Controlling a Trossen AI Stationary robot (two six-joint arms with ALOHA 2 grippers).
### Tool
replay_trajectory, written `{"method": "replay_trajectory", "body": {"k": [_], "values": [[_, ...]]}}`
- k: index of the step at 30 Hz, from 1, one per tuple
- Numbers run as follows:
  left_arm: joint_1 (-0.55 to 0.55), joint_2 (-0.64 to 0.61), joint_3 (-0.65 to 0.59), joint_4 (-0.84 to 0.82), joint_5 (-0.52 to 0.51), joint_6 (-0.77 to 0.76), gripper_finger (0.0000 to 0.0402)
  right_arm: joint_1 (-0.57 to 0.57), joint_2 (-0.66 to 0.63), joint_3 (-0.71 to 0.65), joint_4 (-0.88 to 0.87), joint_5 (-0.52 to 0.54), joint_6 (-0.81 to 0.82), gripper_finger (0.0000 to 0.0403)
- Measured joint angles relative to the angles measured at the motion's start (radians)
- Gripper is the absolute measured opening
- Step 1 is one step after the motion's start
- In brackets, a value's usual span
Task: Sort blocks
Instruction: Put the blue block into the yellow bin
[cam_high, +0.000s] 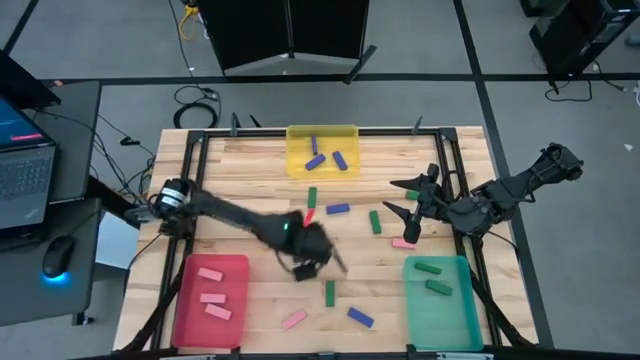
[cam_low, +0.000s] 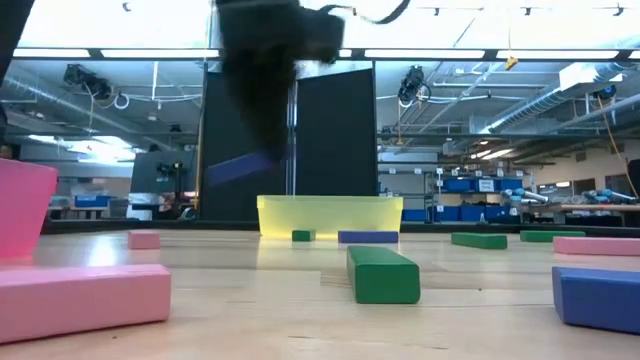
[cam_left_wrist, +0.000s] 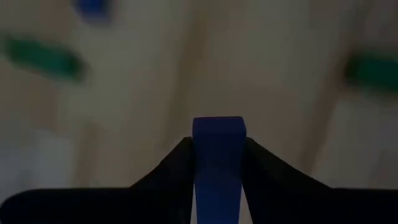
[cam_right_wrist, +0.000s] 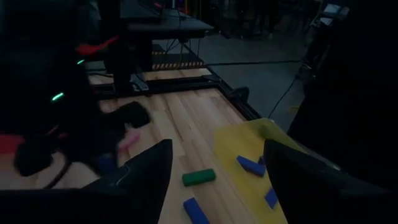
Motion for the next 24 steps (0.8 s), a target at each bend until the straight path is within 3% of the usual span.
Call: {"method": "replay_trajectory", "body": {"k": [4,8,14,19,21,24], "values": [[0.139,0.0,0.108,0.001,-0.169,0.177,0.0106,0.0,0.0,0.0,0.018,0.0,-0.006,0.0261],[0.304,-0.002,0.147,0.092,-0.193,0.318,0.0106,0.0,0.0,0.0,0.022,0.0,-0.014,0.0257],[0.572,0.013,0.127,0.227,-0.031,0.418,0.0106,0.0,0.007,0.0,0.022,0.012,-0.033,0.0256],[0.703,0.015,0.048,0.36,0.068,0.418,0.0106,-0.012,0.062,0.0,-0.001,0.012,-0.04,0.0257],[0.734,0.015,0.037,0.346,0.123,0.4,0.0135,-0.024,0.09,0.0,-0.021,0.011,-0.024,0.026],[0.746,0.009,0.035,0.323,0.182,0.395,0.0223,-0.057,0.139,0.0,-0.063,-0.025,0.06,0.0262]]}}
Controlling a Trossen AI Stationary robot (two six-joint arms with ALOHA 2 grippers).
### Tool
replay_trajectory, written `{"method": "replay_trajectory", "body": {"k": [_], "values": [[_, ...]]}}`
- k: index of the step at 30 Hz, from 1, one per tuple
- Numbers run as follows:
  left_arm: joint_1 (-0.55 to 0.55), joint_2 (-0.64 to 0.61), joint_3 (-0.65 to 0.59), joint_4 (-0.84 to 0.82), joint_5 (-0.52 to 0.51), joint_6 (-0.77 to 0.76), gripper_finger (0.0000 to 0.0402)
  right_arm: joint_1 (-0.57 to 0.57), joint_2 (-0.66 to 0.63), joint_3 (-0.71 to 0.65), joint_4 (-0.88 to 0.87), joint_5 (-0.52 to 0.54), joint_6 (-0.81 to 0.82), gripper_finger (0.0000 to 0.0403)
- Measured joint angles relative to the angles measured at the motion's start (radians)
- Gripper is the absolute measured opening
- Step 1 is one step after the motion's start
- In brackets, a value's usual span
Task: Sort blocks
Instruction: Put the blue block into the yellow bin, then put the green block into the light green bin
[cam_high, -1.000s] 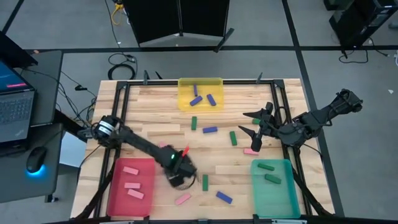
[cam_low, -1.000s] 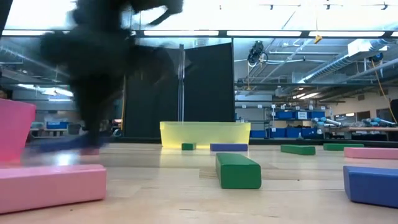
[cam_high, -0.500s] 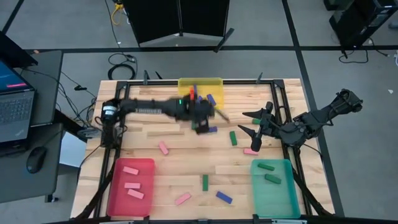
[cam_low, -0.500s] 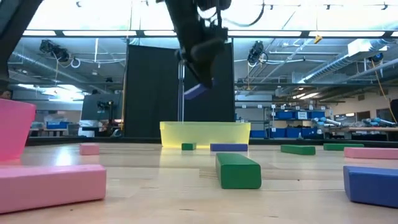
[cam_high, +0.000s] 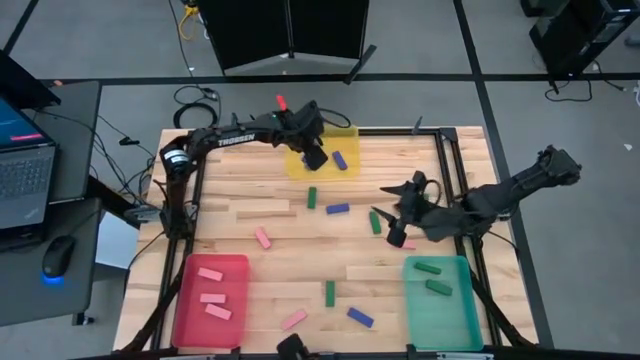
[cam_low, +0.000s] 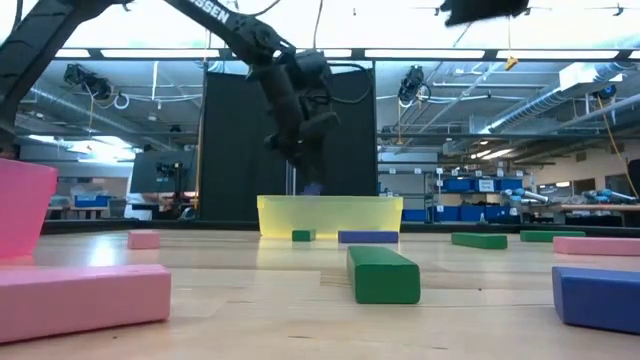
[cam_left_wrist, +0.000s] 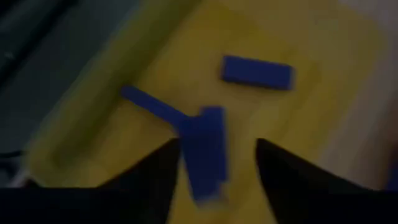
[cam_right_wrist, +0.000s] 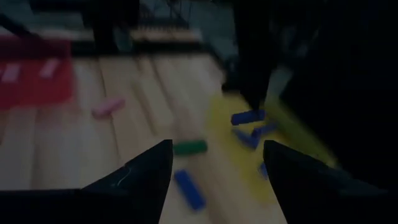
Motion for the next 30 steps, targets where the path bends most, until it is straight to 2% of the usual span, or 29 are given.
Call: {"method": "replay_trajectory", "body": {"k": [4,8,12,15,19,26,30], "values": [[-0.024,-0.07,0.001,-0.009,0.049,-0.01,0.0315,-0.091,0.091,0.0,-0.14,-0.13,0.22,0.0263],[-0.057,-0.185,0.004,-0.012,0.049,-0.01,0.0343,-0.166,0.217,0.0,-0.254,-0.206,0.367,0.0263],[-0.118,-0.324,0.001,-0.036,0.032,-0.012,0.0337,-0.233,0.326,0.0,-0.243,-0.322,0.437,0.0271],[-0.19,-0.404,0.001,-0.079,-0.039,-0.034,0.0326,-0.288,0.391,0.0,-0.247,-0.416,0.511,0.028],[-0.325,-0.477,0.001,-0.105,-0.12,-0.072,0.0311,-0.343,0.456,0.0,-0.256,-0.474,0.559,0.0298],[-0.591,-0.493,0.0,-0.13,-0.301,-0.144,0.0294,-0.381,0.526,0.0,-0.274,-0.525,0.614,0.0344],[-0.726,-0.493,0.0,-0.102,-0.404,-0.188,0.0289,-0.391,0.564,-0.045,-0.195,-0.586,0.62,0.0351]]}}
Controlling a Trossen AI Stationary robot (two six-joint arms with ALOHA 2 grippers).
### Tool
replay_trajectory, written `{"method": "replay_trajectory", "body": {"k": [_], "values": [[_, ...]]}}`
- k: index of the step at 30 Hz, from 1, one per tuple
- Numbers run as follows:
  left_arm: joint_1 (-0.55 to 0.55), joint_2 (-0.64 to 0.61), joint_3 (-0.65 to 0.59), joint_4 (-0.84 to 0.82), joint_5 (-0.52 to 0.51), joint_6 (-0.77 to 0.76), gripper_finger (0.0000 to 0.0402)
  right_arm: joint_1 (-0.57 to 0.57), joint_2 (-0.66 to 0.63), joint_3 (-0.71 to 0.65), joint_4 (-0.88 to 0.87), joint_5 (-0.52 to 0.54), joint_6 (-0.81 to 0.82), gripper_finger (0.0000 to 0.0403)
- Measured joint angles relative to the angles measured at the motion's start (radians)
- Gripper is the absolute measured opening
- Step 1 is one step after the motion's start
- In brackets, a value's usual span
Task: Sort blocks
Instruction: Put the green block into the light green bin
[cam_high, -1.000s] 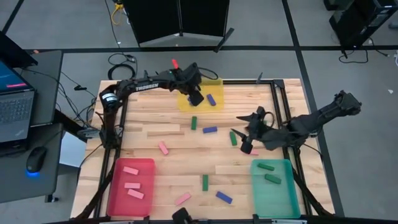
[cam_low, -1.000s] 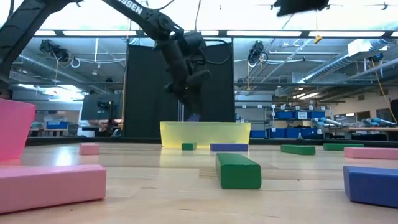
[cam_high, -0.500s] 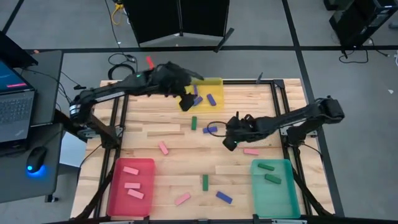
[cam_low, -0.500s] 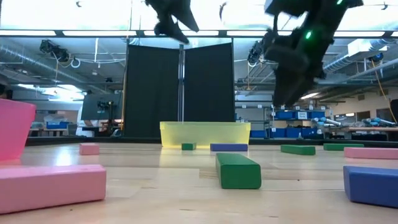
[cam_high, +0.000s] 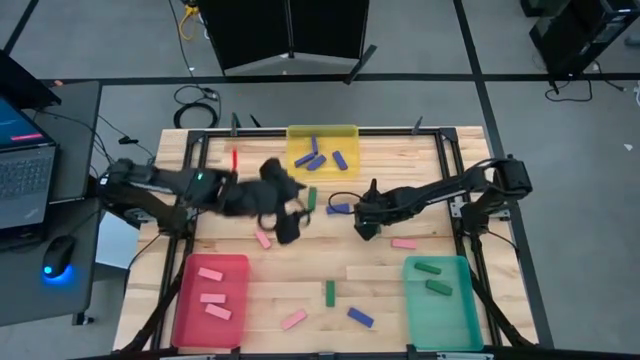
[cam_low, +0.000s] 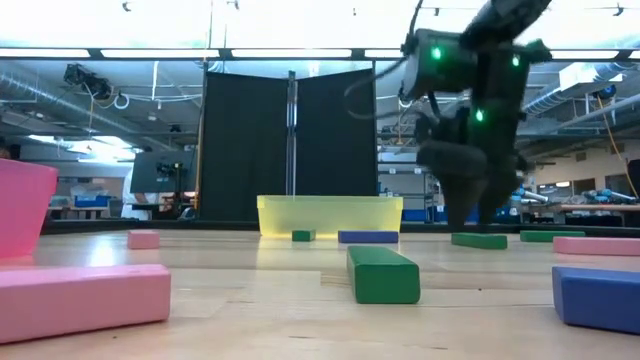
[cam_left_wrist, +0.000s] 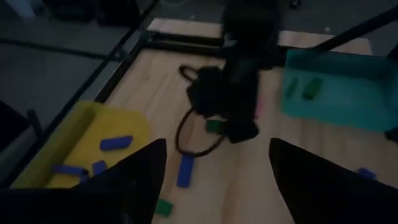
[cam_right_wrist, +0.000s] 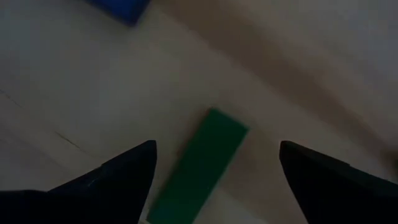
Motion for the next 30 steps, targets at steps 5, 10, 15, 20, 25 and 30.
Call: {"method": "replay_trajectory", "body": {"k": [5,10,15,20,25,30], "values": [[-0.145,0.0,0.0,0.012,-0.167,-0.037,0.0288,-0.011,0.011,-0.096,0.127,-0.046,0.047,0.0332],[-0.223,0.02,0.0,0.021,-0.271,-0.09,0.0288,-0.011,-0.002,-0.135,0.165,-0.046,0.056,0.0269],[-0.262,0.084,0.0,0.027,-0.313,-0.14,0.0288,-0.007,-0.001,-0.136,0.172,-0.04,0.053,0.0147],[-0.28,0.172,0.0,0.05,-0.331,-0.204,0.0288,0.004,0.0,-0.137,0.164,-0.014,0.025,0.0114],[-0.282,0.258,0.0,0.097,-0.335,-0.245,0.0288,0.024,-0.065,-0.15,0.12,0.076,-0.049,0.0114],[-0.279,0.33,0.0,0.119,-0.332,-0.285,0.0288,0.089,-0.271,-0.146,0.061,0.137,-0.1,0.0114]]}}
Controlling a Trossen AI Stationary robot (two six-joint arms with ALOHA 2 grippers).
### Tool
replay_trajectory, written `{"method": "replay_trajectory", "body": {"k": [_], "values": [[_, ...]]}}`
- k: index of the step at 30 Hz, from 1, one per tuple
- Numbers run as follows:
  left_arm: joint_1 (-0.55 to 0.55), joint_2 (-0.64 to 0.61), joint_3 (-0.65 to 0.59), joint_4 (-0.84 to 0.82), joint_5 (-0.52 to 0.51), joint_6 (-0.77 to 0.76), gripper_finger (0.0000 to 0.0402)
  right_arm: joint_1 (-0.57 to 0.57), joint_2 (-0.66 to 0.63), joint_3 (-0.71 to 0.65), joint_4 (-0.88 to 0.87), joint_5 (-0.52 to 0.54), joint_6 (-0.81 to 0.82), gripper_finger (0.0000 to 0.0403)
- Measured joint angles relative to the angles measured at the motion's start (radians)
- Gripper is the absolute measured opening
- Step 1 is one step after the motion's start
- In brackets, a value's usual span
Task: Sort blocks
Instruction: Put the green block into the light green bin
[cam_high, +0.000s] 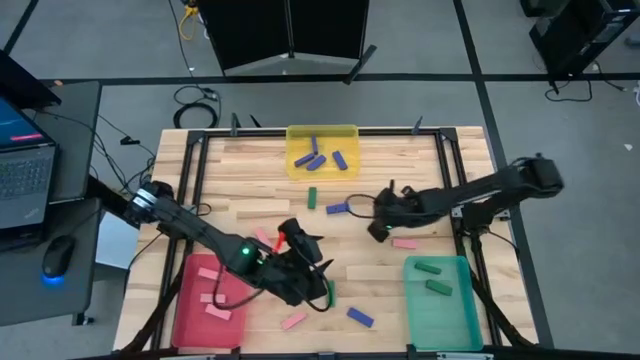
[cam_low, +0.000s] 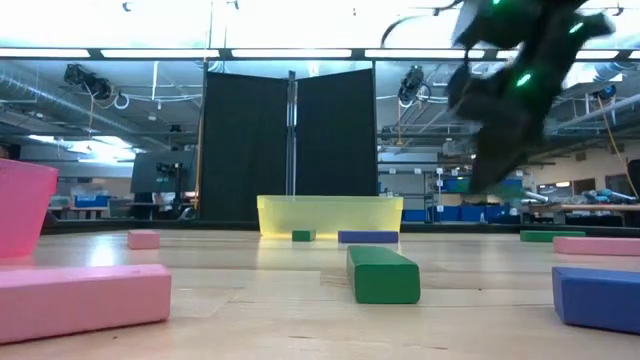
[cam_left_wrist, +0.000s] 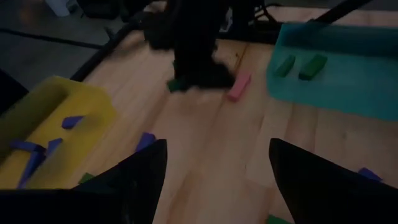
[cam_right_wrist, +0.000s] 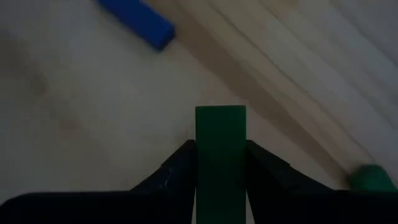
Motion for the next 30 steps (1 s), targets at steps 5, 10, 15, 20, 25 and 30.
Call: {"method": "replay_trajectory", "body": {"k": [5,10,15,20,25,30], "values": [[0.026,0.063,0.0,0.005,0.055,-0.021,0.0288,0.149,-0.24,0.0,-0.019,-0.017,-0.064,0.0114],[0.108,0.128,0.0,0.03,0.258,-0.07,0.0288,0.379,-0.397,0.001,-0.073,-0.081,-0.07,0.0114],[0.166,0.189,0.0,0.026,0.419,-0.091,0.0288,0.65,-0.416,0.002,-0.11,-0.096,0.06,0.0114],[0.198,0.216,0.0,0.018,0.52,-0.132,0.0288,0.856,-0.365,0.017,-0.129,-0.099,0.291,0.0114],[0.209,0.217,0.0,-0.041,0.56,-0.22,0.0288,0.965,-0.273,0.027,-0.177,-0.165,0.511,0.0119],[0.204,0.223,0.0,-0.056,0.6,-0.332,0.0295,0.99,-0.179,0.028,-0.251,-0.241,0.612,0.0247]]}}
